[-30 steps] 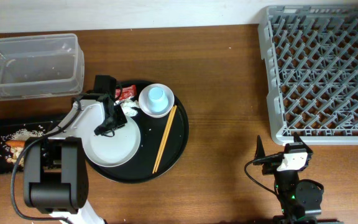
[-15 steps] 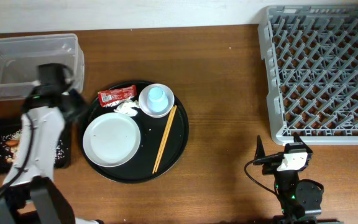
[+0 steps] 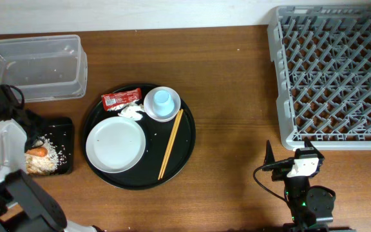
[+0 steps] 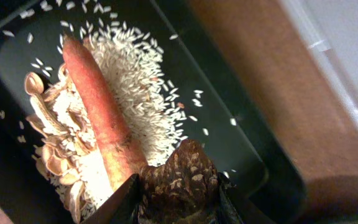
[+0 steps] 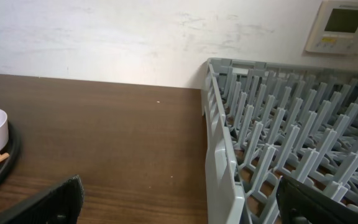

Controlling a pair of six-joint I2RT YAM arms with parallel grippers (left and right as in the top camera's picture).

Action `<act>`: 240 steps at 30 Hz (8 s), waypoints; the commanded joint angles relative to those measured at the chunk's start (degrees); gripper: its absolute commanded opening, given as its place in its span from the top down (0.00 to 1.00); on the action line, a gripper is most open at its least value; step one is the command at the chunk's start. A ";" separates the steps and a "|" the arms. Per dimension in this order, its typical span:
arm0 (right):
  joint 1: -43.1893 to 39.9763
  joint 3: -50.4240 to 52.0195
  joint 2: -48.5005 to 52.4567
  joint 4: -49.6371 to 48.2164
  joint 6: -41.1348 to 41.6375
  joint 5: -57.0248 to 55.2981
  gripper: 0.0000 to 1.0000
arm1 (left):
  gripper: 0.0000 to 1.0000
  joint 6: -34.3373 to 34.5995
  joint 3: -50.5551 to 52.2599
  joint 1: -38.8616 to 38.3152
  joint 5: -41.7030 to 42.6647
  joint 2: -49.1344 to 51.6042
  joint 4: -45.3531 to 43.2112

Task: Sort waste into correct bins and load items into the dishwasher rack
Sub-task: 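Carry the chunk left and drop it onto the black tray, then grasp the white crumpled tissue with the left gripper, then carry the tissue into the clear plastic bin and release it, then move the left gripper over the red ketchup packet, then lower the left gripper and pinch the red ketchup packet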

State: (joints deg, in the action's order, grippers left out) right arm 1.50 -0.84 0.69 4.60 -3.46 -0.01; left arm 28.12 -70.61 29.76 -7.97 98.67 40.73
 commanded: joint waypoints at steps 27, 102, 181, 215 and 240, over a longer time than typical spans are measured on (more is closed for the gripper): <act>0.37 0.52 -0.48 0.09 -0.11 -0.50 0.02 | 0.37 0.52 -0.70 -18.21 31.06 -9.97 -1.44; 0.37 0.52 -0.48 0.09 -0.13 -0.50 0.02 | 1.00 -32.26 -44.81 -31.61 28.13 23.54 25.70; 0.37 0.52 -0.48 0.09 -0.11 -0.50 0.02 | 0.35 -26.91 -18.64 -31.21 11.32 23.26 2.62; 0.37 0.52 -0.48 0.09 -0.13 -0.50 0.02 | 0.23 -26.43 -17.73 -32.13 21.75 14.01 6.69; 0.37 0.52 -0.48 0.09 -0.13 -0.50 0.02 | 0.24 43.36 -11.65 -32.98 18.45 13.92 0.31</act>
State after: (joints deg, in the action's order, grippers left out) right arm 1.50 -0.84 0.69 4.60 -3.44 -0.01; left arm 63.33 -83.40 -2.90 11.51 113.78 44.31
